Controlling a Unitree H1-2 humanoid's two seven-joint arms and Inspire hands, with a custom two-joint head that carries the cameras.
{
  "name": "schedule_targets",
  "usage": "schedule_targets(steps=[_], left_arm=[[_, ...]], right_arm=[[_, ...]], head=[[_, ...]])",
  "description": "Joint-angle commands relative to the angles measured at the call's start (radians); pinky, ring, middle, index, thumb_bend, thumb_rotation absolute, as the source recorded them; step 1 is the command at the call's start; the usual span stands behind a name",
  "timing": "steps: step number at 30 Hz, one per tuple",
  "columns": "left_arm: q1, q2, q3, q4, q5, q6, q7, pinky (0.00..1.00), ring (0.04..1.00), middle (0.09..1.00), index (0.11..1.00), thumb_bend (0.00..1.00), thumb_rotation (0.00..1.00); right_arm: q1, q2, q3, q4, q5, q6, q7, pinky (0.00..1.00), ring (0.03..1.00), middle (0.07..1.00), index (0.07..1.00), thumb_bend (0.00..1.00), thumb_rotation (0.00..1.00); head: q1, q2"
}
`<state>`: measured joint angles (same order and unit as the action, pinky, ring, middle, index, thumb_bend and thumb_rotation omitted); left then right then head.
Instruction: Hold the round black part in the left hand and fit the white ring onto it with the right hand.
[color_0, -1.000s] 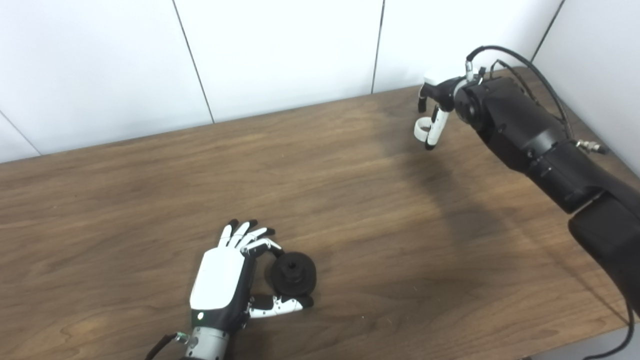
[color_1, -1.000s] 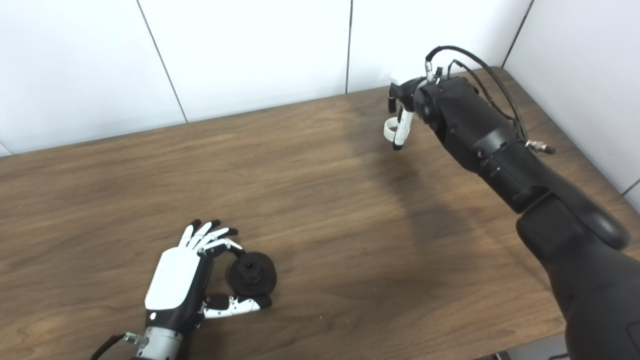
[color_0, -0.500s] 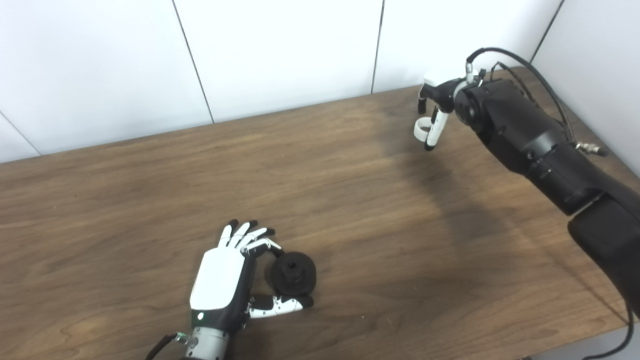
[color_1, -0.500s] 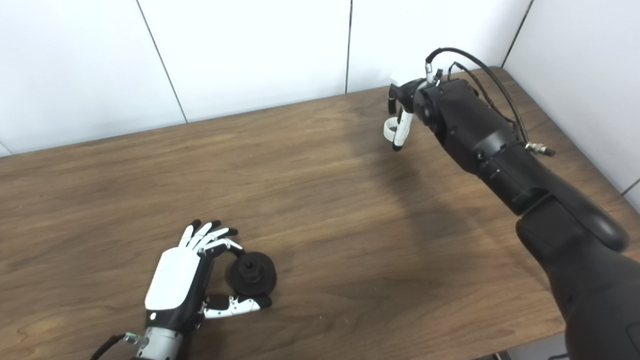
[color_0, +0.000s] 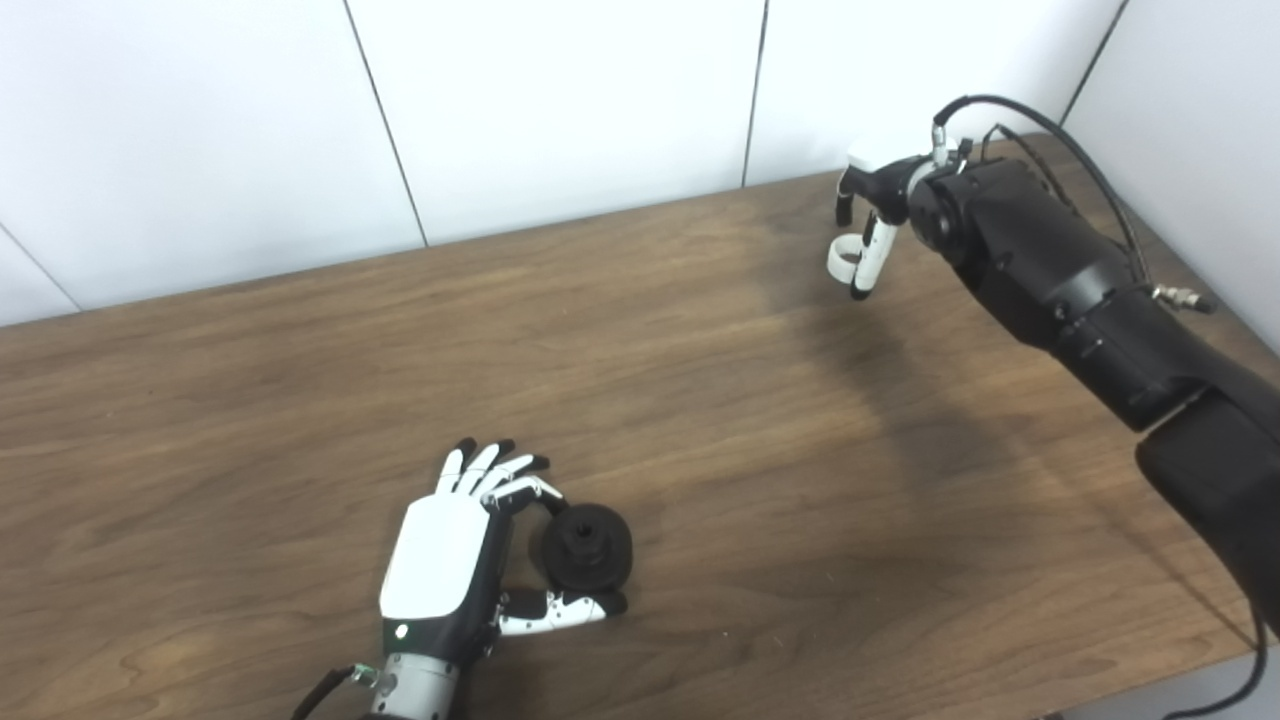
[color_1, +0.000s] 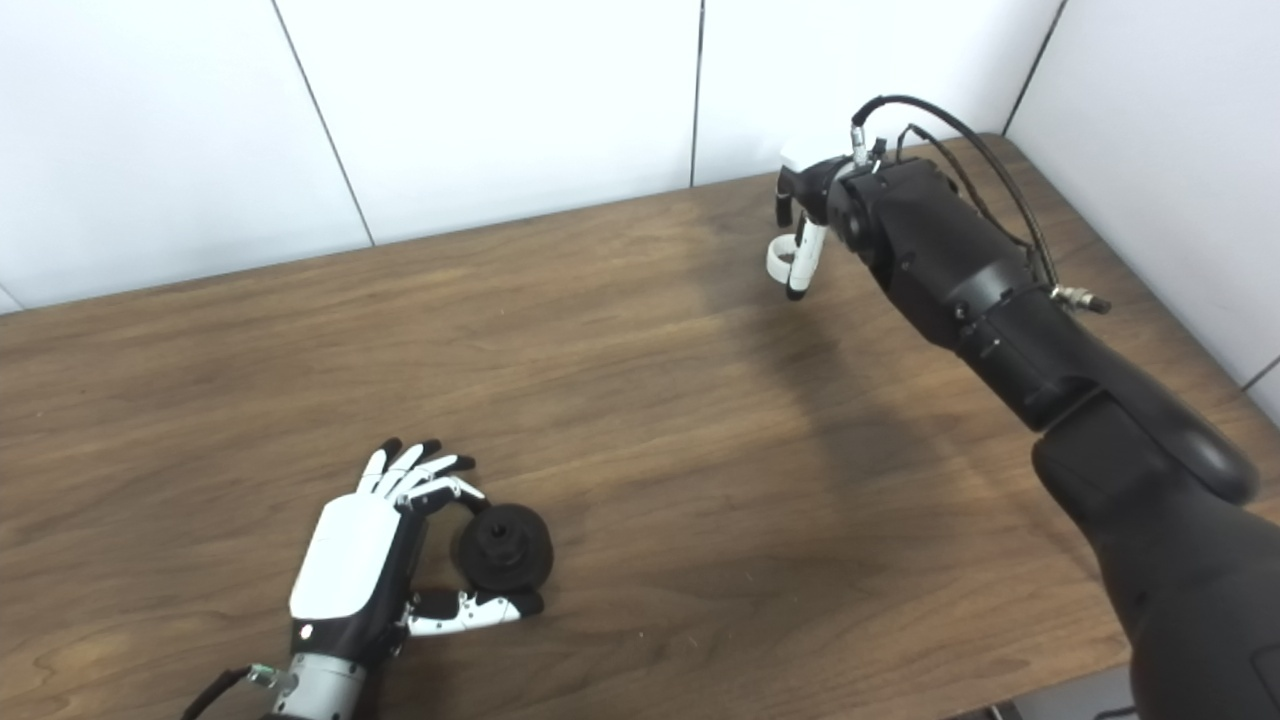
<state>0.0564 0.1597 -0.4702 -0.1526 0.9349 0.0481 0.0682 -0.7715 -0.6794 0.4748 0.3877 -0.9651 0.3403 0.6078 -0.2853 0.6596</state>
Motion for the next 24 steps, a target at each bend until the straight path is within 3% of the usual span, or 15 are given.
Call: schedule_targets(steps=[1, 24], left_arm=[[0.039, 0.025, -0.013, 0.032, 0.032, 0.038, -0.066, 1.0, 0.915, 0.808, 0.483, 0.53, 0.06], [0.04, 0.027, -0.017, 0.023, 0.029, 0.045, -0.075, 1.0, 0.917, 0.811, 0.483, 0.53, 0.06]], right_arm=[[-0.035, -0.024, -0.018, -0.024, -0.011, -0.01, -0.027, 1.0, 0.987, 0.931, 0.703, 0.81, 0.25], [-0.016, -0.025, -0.03, -0.035, -0.009, -0.034, -0.048, 0.98, 0.971, 0.906, 0.636, 0.79, 0.22]], head=[[0.001, 0.001], [0.001, 0.007]])
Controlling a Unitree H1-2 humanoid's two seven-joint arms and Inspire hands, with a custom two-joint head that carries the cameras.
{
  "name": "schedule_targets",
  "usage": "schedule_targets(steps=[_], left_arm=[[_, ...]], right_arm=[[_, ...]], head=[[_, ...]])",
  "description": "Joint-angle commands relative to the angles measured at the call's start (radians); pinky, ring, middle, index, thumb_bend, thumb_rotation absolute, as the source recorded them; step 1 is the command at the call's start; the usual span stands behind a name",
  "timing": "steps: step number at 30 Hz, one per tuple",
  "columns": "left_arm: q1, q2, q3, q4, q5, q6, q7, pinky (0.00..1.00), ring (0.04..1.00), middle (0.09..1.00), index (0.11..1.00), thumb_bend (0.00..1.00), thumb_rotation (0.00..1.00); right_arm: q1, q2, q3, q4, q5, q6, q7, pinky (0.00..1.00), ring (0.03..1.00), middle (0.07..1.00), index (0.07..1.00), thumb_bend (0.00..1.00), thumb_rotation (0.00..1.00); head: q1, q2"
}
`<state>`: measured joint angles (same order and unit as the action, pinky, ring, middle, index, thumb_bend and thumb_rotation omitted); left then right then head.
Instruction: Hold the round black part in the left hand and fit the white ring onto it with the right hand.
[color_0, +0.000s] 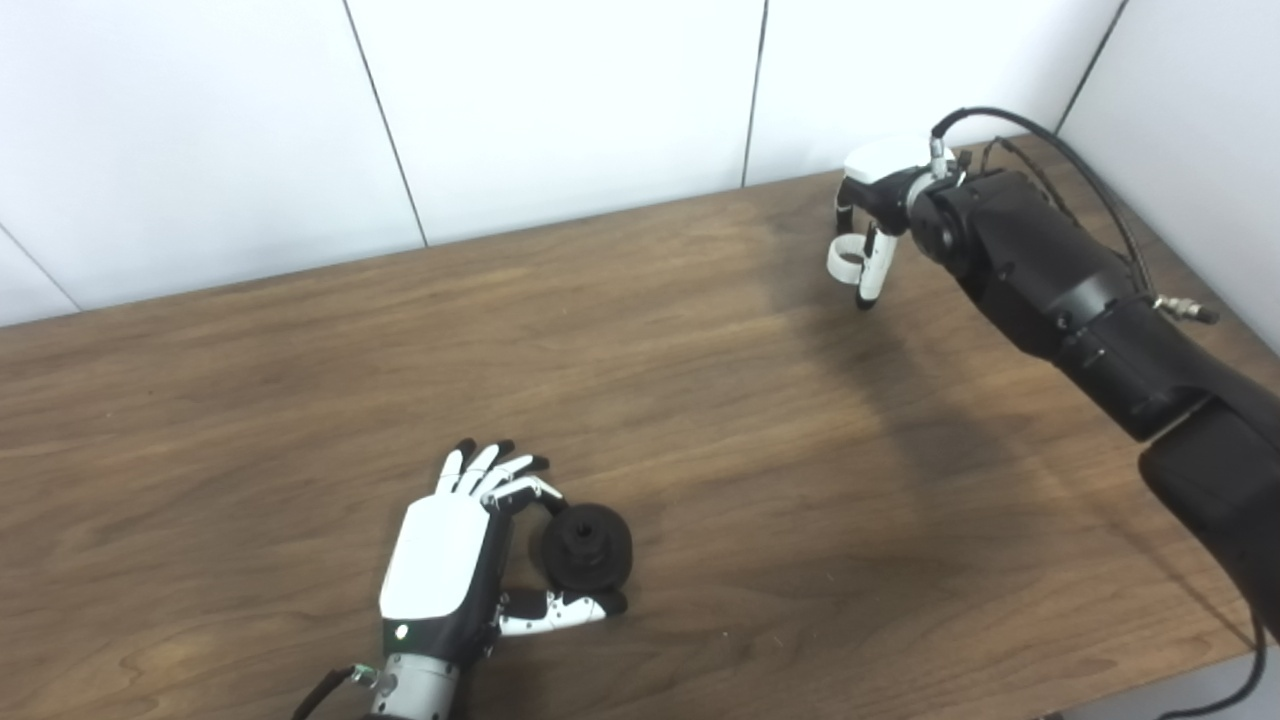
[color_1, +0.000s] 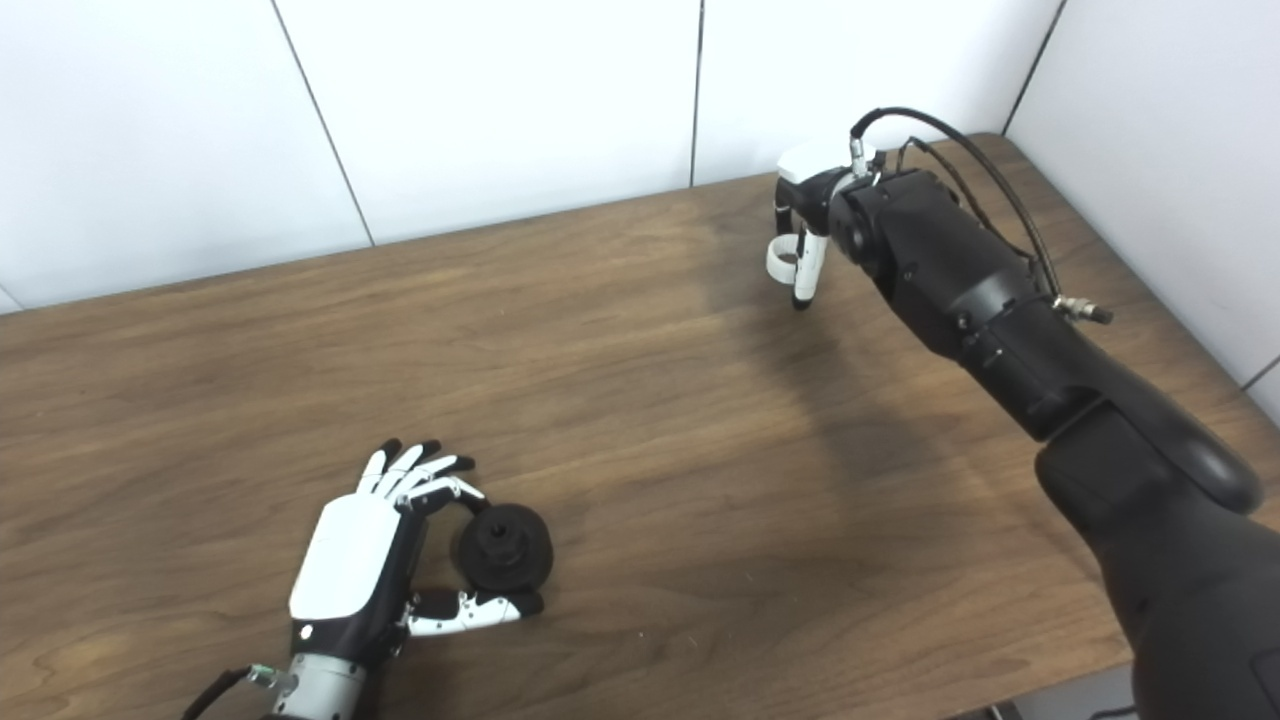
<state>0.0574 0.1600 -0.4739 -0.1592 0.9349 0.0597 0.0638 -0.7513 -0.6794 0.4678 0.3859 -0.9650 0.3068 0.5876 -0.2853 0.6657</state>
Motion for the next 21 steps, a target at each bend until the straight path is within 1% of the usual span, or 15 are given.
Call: schedule_targets(steps=[1, 18, 19, 21], left_arm=[[0.039, 0.028, -0.015, 0.028, 0.032, 0.035, -0.072, 1.0, 0.918, 0.812, 0.484, 0.53, 0.06], [0.037, 0.026, -0.015, 0.027, 0.027, 0.036, -0.074, 1.0, 0.921, 0.813, 0.483, 0.53, 0.06], [0.036, 0.026, -0.016, 0.026, 0.028, 0.036, -0.074, 1.0, 0.922, 0.813, 0.483, 0.53, 0.06], [0.036, 0.026, -0.016, 0.026, 0.03, 0.036, -0.073, 1.0, 0.921, 0.813, 0.483, 0.53, 0.06]], right_arm=[[-0.035, -0.025, -0.024, -0.035, -0.009, 0.0, -0.027, 0.98, 0.971, 0.907, 0.635, 0.79, 0.22], [-0.034, -0.023, -0.031, -0.016, -0.005, -0.023, -0.072, 0.97, 0.963, 0.891, 0.606, 0.78, 0.18], [-0.035, -0.024, -0.029, -0.015, -0.006, -0.023, -0.071, 0.97, 0.962, 0.89, 0.539, 0.63, 0.16], [-0.035, -0.026, -0.027, -0.017, -0.007, -0.025, -0.068, 0.96, 0.963, 0.887, 0.503, 0.55, 0.15]], head=[[0.001, 0.001], [0.0, 0.005], [0.0, 0.006], [0.001, 0.005]])
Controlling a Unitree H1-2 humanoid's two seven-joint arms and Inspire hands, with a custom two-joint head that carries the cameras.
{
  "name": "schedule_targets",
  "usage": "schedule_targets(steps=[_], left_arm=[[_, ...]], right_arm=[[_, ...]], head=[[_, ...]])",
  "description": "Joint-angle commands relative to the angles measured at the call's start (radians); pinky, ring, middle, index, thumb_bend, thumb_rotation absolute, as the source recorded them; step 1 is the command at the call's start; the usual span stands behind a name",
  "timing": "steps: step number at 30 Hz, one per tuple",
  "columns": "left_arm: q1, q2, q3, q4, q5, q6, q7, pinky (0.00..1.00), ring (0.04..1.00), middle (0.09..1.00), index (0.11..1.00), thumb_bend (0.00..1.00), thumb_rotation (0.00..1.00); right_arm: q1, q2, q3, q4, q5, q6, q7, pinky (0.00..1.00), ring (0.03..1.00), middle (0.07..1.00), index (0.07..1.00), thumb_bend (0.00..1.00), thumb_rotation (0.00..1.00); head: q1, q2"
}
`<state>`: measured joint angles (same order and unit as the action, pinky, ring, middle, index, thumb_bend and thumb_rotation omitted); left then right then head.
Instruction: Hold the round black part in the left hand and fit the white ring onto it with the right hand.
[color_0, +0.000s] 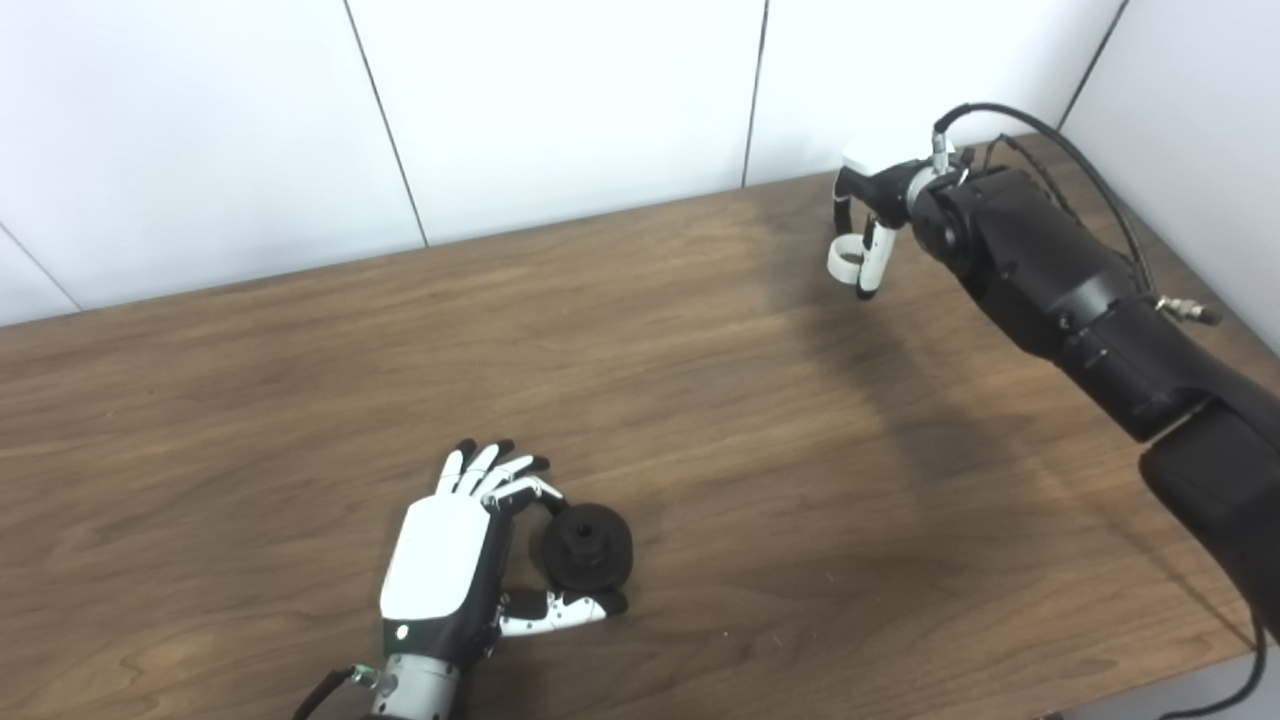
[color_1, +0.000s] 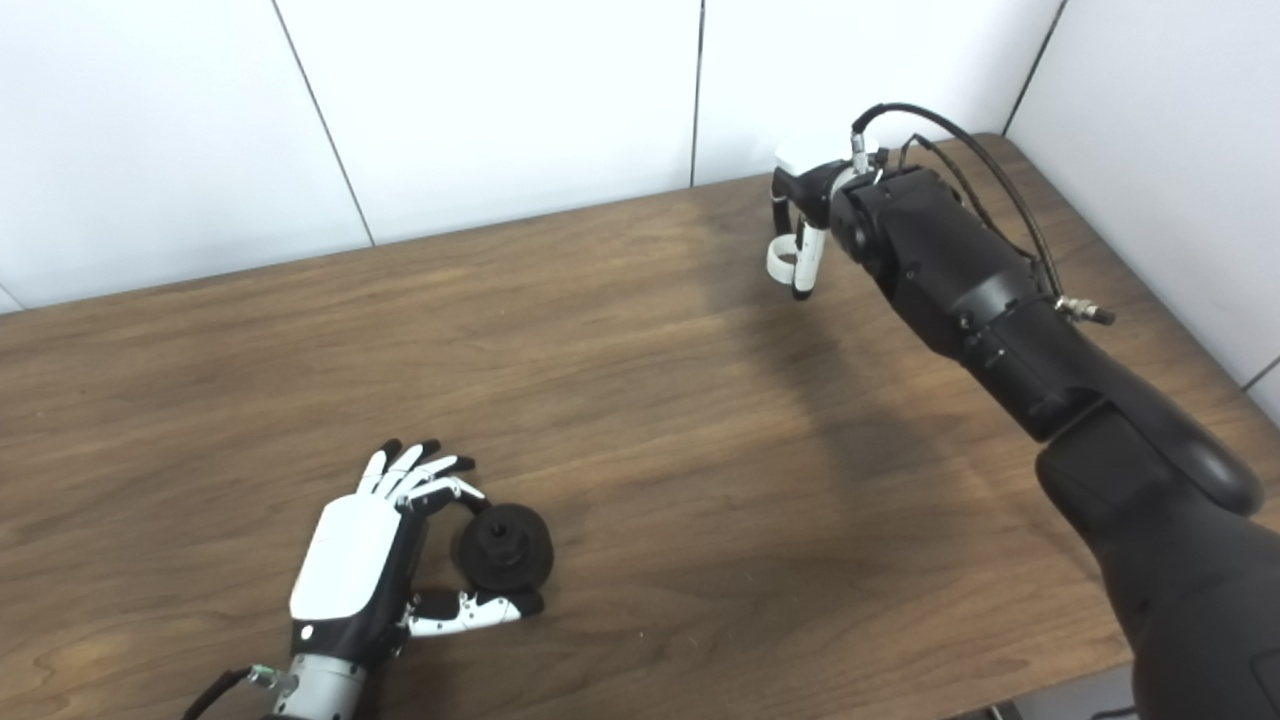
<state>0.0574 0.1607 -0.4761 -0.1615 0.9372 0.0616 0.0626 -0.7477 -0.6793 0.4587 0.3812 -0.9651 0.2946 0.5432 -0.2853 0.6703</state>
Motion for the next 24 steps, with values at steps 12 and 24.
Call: schedule_targets(steps=[12, 24], left_arm=[[0.038, 0.024, -0.013, 0.017, 0.027, 0.039, -0.079, 1.0, 0.923, 0.811, 0.483, 0.53, 0.06], [0.041, 0.027, -0.013, 0.015, 0.03, 0.036, -0.075, 1.0, 0.921, 0.811, 0.483, 0.53, 0.06]], right_arm=[[-0.036, -0.028, -0.013, -0.008, -0.012, -0.012, -0.005, 0.97, 0.969, 0.871, 0.493, 0.52, 0.15], [-0.028, -0.031, -0.015, -0.012, -0.009, -0.013, -0.003, 0.98, 0.975, 0.878, 0.493, 0.52, 0.15]], head=[[0.002, 0.002], [0.002, 0.008]])
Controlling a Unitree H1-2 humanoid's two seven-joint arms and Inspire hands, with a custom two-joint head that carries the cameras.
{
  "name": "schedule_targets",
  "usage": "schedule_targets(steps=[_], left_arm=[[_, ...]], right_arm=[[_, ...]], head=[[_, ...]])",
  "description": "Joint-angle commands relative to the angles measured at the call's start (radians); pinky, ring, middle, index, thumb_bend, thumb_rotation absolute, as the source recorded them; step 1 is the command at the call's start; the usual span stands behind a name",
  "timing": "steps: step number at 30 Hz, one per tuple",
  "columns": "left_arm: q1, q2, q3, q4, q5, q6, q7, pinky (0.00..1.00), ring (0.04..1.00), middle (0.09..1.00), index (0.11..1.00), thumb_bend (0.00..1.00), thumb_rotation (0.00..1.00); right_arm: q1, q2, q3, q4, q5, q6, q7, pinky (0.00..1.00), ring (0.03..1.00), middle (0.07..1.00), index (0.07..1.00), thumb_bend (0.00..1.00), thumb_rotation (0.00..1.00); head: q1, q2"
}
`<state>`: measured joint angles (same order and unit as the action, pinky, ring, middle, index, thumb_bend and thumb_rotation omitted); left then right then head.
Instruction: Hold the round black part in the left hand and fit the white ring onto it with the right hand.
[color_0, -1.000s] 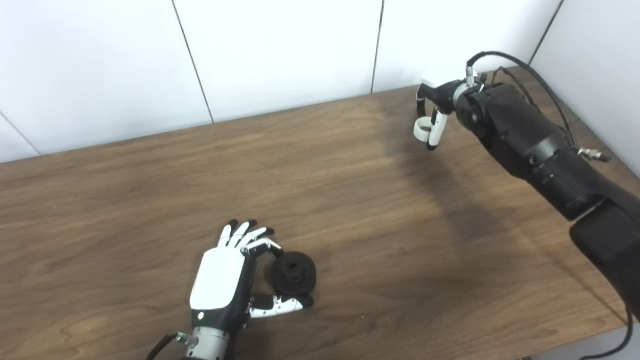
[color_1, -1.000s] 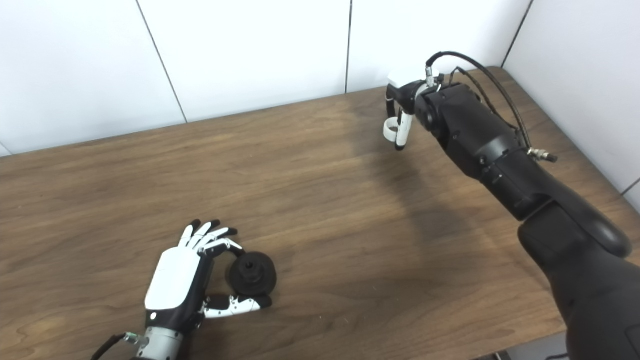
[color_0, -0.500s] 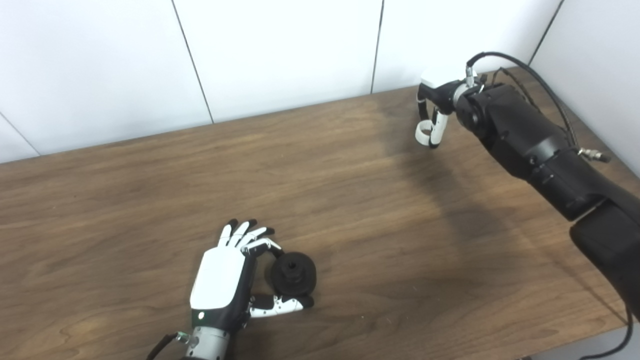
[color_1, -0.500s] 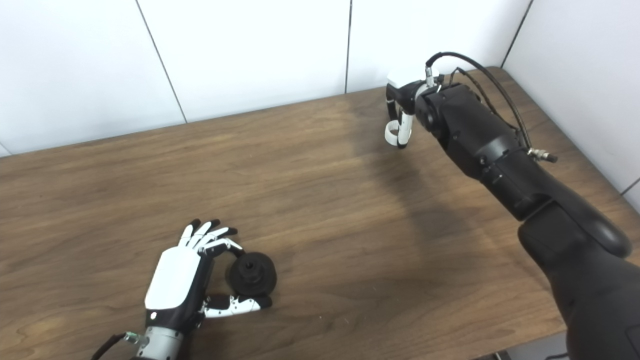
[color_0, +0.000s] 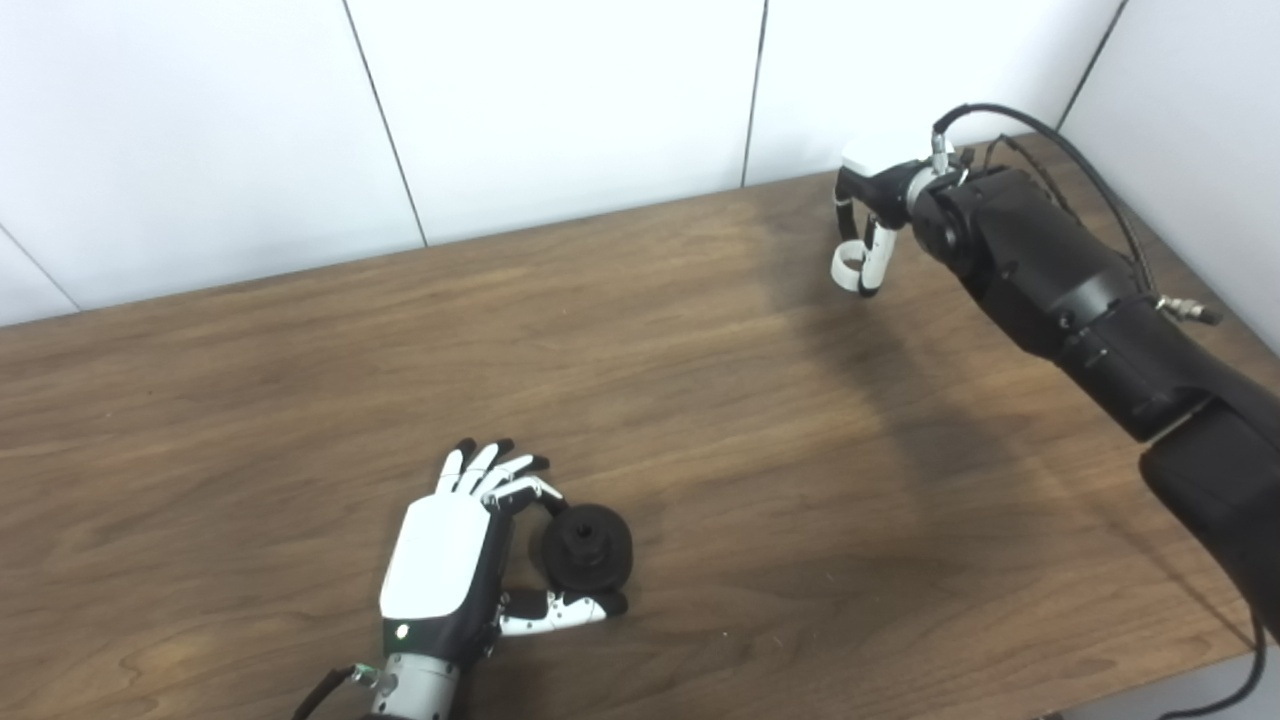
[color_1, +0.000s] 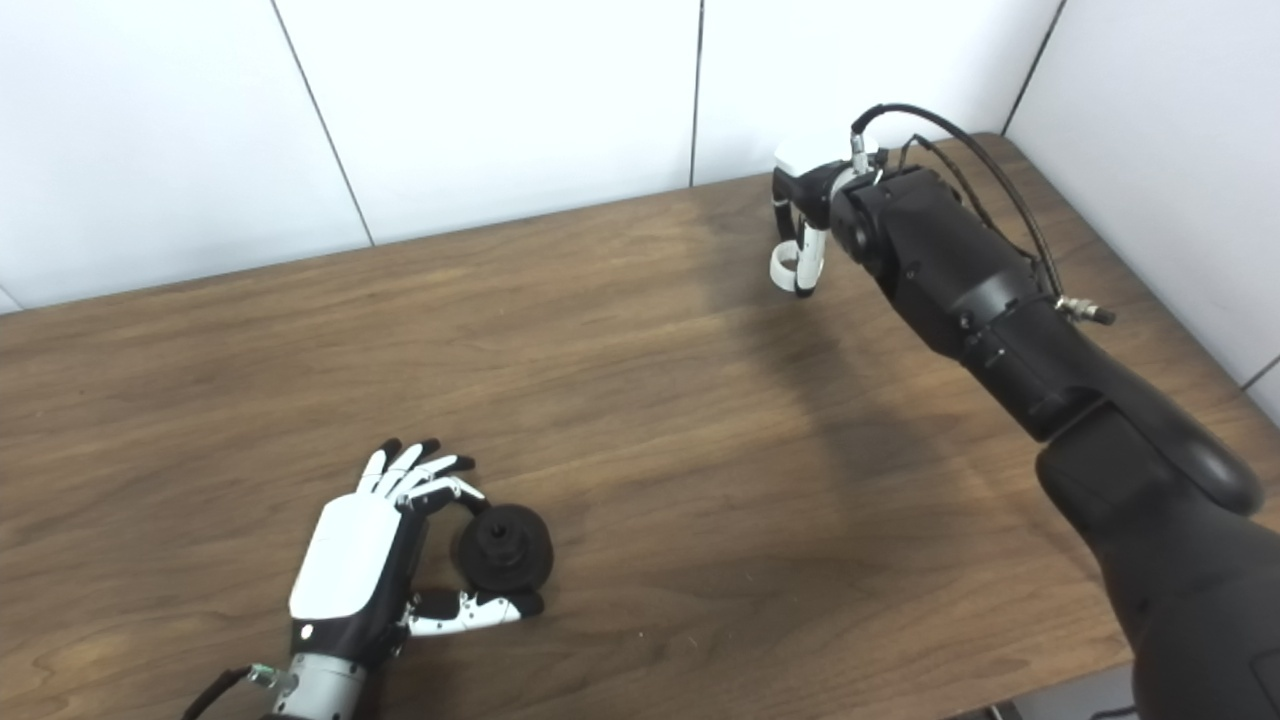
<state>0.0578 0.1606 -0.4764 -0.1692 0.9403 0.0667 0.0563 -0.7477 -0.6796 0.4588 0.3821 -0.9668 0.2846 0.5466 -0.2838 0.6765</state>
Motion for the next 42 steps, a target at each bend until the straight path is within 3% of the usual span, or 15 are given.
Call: schedule_targets(steps=[1, 7, 19, 27, 37, 42], left_arm=[[0.04, 0.028, -0.013, 0.023, 0.027, 0.03, -0.069, 1.0, 0.921, 0.81, 0.483, 0.53, 0.06], [0.042, 0.028, -0.013, 0.02, 0.025, 0.032, -0.073, 1.0, 0.922, 0.812, 0.483, 0.53, 0.06], [0.039, 0.025, -0.014, 0.027, 0.025, 0.033, -0.076, 1.0, 0.921, 0.812, 0.483, 0.53, 0.06], [0.034, 0.021, -0.018, 0.037, 0.032, 0.03, -0.073, 1.0, 0.919, 0.808, 0.483, 0.53, 0.06], [0.028, 0.006, -0.027, 0.045, 0.042, 0.04, -0.074, 1.0, 0.923, 0.811, 0.484, 0.53, 0.06], [0.024, -0.003, -0.035, 0.041, 0.047, 0.052, -0.084, 1.0, 0.928, 0.812, 0.483, 0.53, 0.06]], right_arm=[[-0.027, -0.03, -0.017, -0.014, -0.006, -0.003, -0.008, 0.98, 0.975, 0.875, 0.493, 0.52, 0.15], [-0.013, -0.028, -0.035, -0.016, 0.008, -0.023, -0.048, 0.97, 0.962, 0.835, 0.487, 0.52, 0.14], [-0.007, -0.041, -0.053, -0.062, 0.009, -0.05, -0.055, 0.99, 0.961, 0.832, 0.486, 0.52, 0.14], [0.023, -0.058, -0.069, -0.246, 0.016, -0.088, 0.002, 1.0, 0.939, 0.846, 0.485, 0.52, 0.14], [0.07, -0.033, -0.065, -0.593, -0.019, -0.096, 0.207, 1.0, 0.958, 0.859, 0.486, 0.52, 0.14], [0.095, -0.006, -0.074, -0.706, 0.013, -0.124, 0.251, 1.0, 0.962, 0.866, 0.481, 0.53, 0.14]], head=[[0.0, 0.001], [0.001, 0.004], [-0.004, -0.002], [0.003, -0.008], [0.038, -0.003], [0.076, 0.009]])
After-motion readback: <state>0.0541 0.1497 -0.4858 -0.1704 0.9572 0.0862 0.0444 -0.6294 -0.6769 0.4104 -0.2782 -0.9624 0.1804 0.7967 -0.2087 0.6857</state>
